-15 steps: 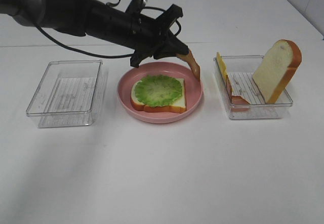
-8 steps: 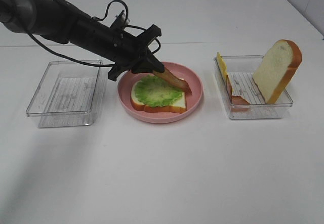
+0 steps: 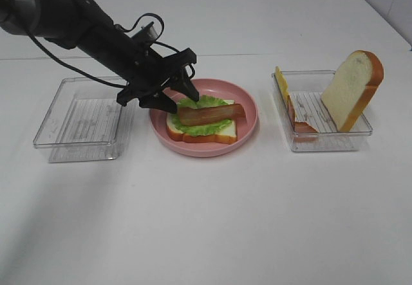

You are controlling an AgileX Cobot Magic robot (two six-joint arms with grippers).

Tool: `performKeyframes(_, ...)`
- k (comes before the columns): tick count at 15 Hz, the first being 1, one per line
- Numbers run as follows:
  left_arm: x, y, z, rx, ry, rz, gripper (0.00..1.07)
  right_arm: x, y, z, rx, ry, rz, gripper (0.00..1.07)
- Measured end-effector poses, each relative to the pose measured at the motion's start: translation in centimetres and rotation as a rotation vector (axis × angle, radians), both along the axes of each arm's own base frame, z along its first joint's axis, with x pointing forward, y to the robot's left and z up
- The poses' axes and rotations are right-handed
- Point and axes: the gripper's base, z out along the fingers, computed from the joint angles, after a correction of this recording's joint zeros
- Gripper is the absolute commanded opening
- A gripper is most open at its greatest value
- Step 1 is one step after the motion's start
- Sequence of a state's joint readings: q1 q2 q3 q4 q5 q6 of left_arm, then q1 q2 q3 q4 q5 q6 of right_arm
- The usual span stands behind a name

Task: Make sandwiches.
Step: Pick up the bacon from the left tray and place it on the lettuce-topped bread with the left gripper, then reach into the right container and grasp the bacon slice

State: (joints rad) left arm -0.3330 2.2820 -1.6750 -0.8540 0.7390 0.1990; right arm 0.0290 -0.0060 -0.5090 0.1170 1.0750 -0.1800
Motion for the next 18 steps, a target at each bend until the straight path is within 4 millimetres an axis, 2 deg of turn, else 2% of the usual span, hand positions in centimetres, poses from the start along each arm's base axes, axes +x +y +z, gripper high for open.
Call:
performKeyframes(1,0.0,0.1,0.6,0.007,-0.017,-0.007,0.83,0.0,0.0,0.0,0.000,0.000,0.000,0.75)
performKeyframes(2,-0.1,0.2,1.8,0.024,-0.054,-0.022,0.82,0.0,0.0,0.0,0.000,0.000,0.000,0.75)
performKeyframes(7,-2.5,2.7,10.1,0.248,-0.186,-0.118,0.82,0.0,0.0,0.0,0.000,0.000,0.000,0.75)
performKeyframes(8,-2.8,3.0,11.0,0.278,-0.199,-0.121,0.82,0.0,0.0,0.0,0.000,0.000,0.000,0.75)
performKeyframes(10,-5.5,5.4,16.3,0.429,-0.234,-0.108,0.82,0.0,0.0,0.0,0.000,0.000,0.000,0.75)
performKeyframes(11,-6.1,5.7,17.2,0.449,-0.240,-0.104,0.82,0.0,0.0,0.0,0.000,0.000,0.000,0.75)
performKeyframes(12,-7.7,6.7,19.6,0.488,-0.250,-0.087,0.82,0.0,0.0,0.0,0.000,0.000,0.000,0.75)
performKeyframes(16,-11.5,8.5,23.7,0.530,-0.275,-0.085,0.82,0.0,0.0,0.0,0.000,0.000,0.000,0.75)
performKeyframes(17,-14.1,9.8,25.3,0.563,-0.321,-0.070,0.82,0.0,0.0,0.0,0.000,0.000,0.000,0.75)
performKeyframes(18,-15.6,10.4,25.7,0.569,-0.332,-0.065,0.82,0.0,0.0,0.0,0.000,0.000,0.000,0.75)
